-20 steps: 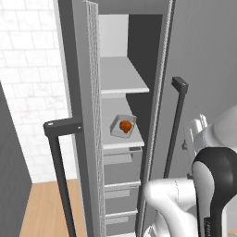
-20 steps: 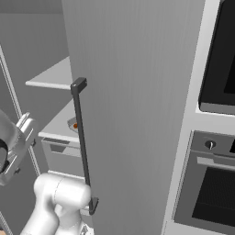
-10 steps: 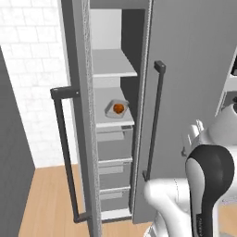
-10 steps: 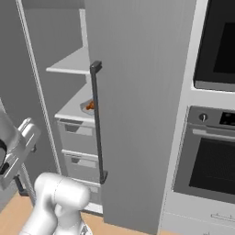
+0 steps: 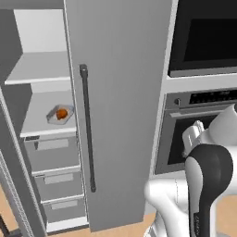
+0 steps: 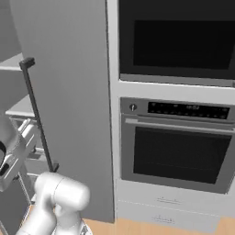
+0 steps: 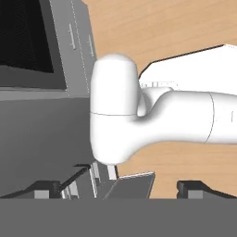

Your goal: Take the meat container that has the chicken drumstick and place it on the second highest rack of the freezer. Then take the vegetable container that has the onion and tomato and place it on the highest rack of the freezer.

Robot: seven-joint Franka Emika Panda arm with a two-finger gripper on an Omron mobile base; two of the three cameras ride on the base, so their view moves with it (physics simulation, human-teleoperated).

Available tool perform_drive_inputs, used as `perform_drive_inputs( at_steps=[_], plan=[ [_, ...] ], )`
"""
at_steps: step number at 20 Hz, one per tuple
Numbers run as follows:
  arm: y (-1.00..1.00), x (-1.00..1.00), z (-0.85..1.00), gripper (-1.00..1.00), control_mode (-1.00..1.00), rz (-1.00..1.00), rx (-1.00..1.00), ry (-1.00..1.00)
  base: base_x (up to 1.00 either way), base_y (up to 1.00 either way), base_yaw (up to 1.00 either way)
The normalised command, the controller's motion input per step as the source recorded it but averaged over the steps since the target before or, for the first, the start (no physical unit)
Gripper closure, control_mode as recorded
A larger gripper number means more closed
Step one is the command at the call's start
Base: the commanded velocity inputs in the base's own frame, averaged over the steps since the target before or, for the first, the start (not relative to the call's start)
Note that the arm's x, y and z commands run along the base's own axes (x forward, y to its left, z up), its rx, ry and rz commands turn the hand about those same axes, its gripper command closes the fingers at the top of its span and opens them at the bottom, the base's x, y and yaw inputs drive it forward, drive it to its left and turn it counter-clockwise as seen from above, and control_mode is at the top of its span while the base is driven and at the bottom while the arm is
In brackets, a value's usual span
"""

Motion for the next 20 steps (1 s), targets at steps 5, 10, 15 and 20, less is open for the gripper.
perform_drive_inputs(
  at_steps=[5,10,15,20],
  plan=[
    [0.00,0.00,0.00,-1.00,1.00,0.00,0.00,0.00,0.02,-1.00,-0.20],
    [0.00,0.00,0.00,-1.00,1.00,0.00,0.00,0.00,0.28,-1.00,-0.07],
    [0.00,0.00,0.00,-1.00,1.00,0.00,0.00,0.00,0.37,-1.00,0.00],
    [0.00,0.00,0.00,-1.00,1.00,0.00,0.00,0.00,0.24,-1.00,0.00]
  ],
)
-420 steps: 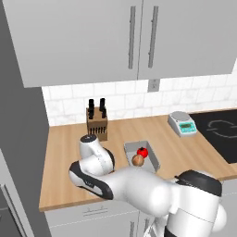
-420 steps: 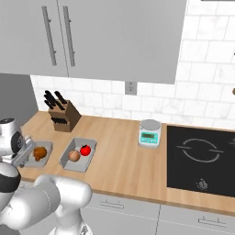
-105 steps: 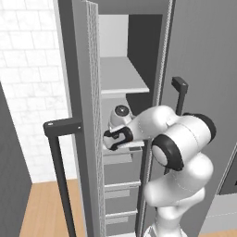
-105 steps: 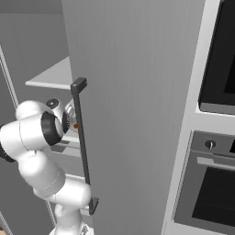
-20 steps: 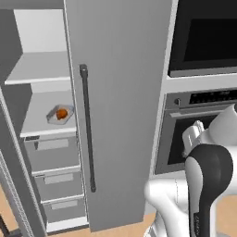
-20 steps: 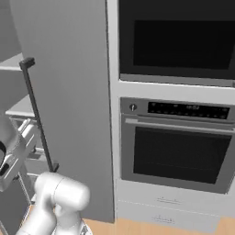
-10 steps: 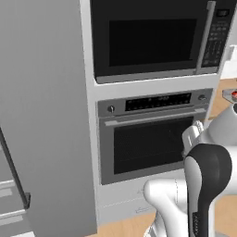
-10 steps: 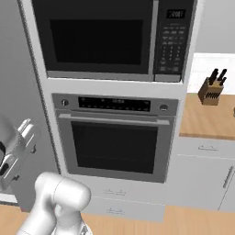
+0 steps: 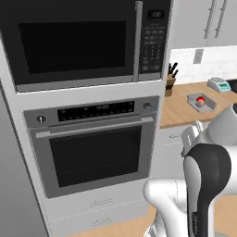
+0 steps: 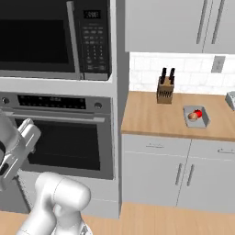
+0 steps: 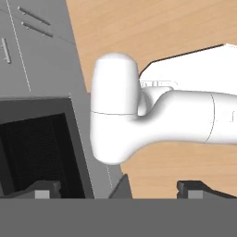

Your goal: Take the meat container that has the chicken drumstick and place it on the second highest rack of the freezer. Then take the vegetable container that has the onion and tomato and place it on the highest rack of the freezer.

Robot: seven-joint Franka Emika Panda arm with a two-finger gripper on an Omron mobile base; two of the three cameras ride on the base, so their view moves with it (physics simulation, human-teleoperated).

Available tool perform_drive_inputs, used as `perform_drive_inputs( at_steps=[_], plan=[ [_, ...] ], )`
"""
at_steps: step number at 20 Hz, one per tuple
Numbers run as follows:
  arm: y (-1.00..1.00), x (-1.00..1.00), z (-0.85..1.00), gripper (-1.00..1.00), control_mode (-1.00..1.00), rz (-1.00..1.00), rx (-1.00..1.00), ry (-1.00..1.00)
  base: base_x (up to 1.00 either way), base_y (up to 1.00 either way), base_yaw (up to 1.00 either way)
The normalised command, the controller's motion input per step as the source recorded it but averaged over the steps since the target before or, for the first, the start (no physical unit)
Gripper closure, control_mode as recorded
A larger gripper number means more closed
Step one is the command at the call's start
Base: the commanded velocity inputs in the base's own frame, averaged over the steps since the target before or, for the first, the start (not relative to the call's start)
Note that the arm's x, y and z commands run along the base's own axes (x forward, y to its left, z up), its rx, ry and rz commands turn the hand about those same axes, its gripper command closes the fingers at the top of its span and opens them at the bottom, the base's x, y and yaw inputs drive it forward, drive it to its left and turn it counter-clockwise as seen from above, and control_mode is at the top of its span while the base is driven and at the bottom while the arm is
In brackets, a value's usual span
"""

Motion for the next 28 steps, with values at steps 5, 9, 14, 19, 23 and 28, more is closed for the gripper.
perform_drive_inputs(
  at_steps=[5,9,14,19,23,28],
  plan=[
    [0.00,0.00,0.00,-1.00,1.00,0.00,0.00,0.00,0.35,-1.00,0.00],
    [0.00,0.00,0.00,-1.00,1.00,0.00,0.00,0.00,0.53,-1.00,0.00],
    [0.00,0.00,0.00,-1.00,1.00,0.00,0.00,0.00,0.76,-0.98,0.00],
    [0.00,0.00,0.00,-1.00,1.00,0.00,0.00,0.00,0.89,-0.73,0.11],
    [0.00,0.00,0.00,-1.00,1.00,0.00,0.00,0.00,0.57,-0.23,0.23],
    [0.00,0.00,0.00,-1.00,1.00,0.00,0.00,0.00,0.39,-0.03,0.13]
  ],
)
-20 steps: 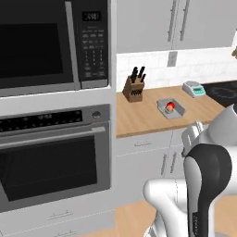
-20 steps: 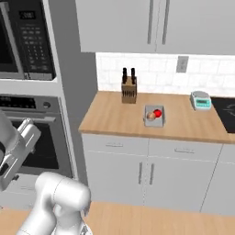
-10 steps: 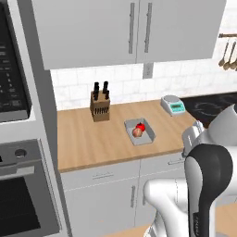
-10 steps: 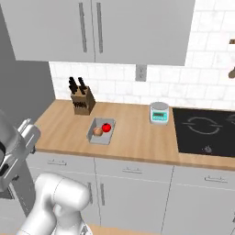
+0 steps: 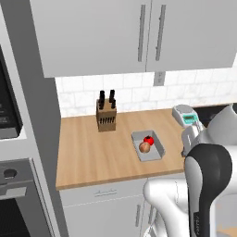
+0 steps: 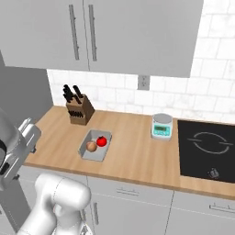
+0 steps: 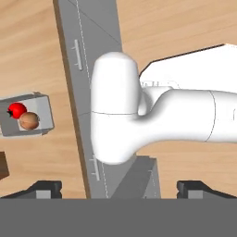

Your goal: Take the meat container that has the chicken drumstick and place it on the second highest rack of the freezer. Then take the vegetable container that has the onion and tomato and place it on the highest rack of the freezer.

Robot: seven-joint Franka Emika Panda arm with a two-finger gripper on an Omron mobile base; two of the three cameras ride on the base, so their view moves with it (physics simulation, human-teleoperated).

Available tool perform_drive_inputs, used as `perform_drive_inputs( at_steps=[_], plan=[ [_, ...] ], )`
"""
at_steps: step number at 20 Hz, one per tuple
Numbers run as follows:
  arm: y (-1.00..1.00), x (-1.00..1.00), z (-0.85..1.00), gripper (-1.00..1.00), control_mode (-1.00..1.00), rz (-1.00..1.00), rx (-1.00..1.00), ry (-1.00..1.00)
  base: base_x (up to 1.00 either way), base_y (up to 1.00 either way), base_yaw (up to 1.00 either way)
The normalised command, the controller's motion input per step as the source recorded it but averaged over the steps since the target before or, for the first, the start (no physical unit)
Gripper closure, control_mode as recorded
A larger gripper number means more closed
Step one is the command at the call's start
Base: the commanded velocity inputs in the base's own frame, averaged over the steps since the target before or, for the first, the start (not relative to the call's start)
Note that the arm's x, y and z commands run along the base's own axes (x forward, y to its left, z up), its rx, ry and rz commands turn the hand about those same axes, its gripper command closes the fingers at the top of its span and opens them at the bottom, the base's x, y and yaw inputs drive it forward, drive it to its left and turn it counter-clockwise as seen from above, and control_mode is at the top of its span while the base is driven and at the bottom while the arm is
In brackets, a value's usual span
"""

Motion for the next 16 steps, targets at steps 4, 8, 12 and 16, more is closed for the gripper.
perform_drive_inputs(
  at_steps=[4,8,12,16],
  plan=[
    [0.00,0.00,0.00,-1.00,1.00,0.00,0.00,0.00,0.22,0.00,0.01],
    [-0.34,0.10,-0.29,-1.00,-1.00,0.08,-0.02,0.16,0.00,0.00,0.00],
    [-0.72,0.79,0.00,-1.00,-1.00,0.29,0.07,0.15,0.00,0.00,0.00],
    [-0.79,0.86,-0.09,-1.00,-1.00,0.37,0.03,0.16,0.00,0.00,0.00]
  ],
)
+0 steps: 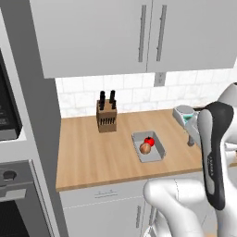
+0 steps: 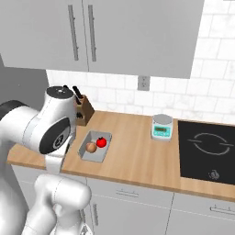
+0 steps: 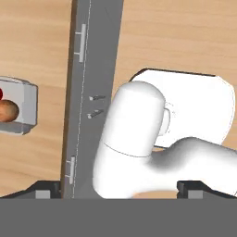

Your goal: Take the meat container that has the chicken drumstick and place it on the second highest rack of the freezer. Then take the vegetable container that has the onion and tomato and place it on the highest rack of the freezer.

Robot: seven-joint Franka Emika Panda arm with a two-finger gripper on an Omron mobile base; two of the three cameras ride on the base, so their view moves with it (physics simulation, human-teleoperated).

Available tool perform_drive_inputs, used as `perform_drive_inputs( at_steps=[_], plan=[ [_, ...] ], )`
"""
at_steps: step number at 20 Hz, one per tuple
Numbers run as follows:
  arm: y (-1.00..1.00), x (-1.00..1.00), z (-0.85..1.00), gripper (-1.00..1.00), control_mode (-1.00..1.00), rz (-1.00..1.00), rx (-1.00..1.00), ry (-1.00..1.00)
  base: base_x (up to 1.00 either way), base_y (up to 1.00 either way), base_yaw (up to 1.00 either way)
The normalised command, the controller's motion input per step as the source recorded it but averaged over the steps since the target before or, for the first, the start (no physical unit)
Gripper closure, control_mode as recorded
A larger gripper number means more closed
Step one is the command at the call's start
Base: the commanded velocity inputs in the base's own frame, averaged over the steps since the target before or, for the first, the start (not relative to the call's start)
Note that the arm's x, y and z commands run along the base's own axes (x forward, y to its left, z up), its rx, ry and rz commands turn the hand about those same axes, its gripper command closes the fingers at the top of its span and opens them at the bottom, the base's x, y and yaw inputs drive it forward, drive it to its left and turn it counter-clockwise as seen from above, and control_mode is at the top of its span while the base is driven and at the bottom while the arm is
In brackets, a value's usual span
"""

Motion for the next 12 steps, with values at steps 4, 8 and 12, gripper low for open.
perform_drive_inputs(
  at_steps=[4,8,12],
  plan=[
    [0.10,0.57,-0.64,-1.00,-1.00,0.28,-0.01,0.01,0.00,0.00,0.00],
    [0.13,0.33,-0.70,-1.00,-1.00,0.17,0.00,0.00,0.00,0.00,0.00],
    [-0.01,0.20,-0.52,-1.00,-1.00,0.15,0.00,0.00,0.00,0.00,0.00]
  ],
)
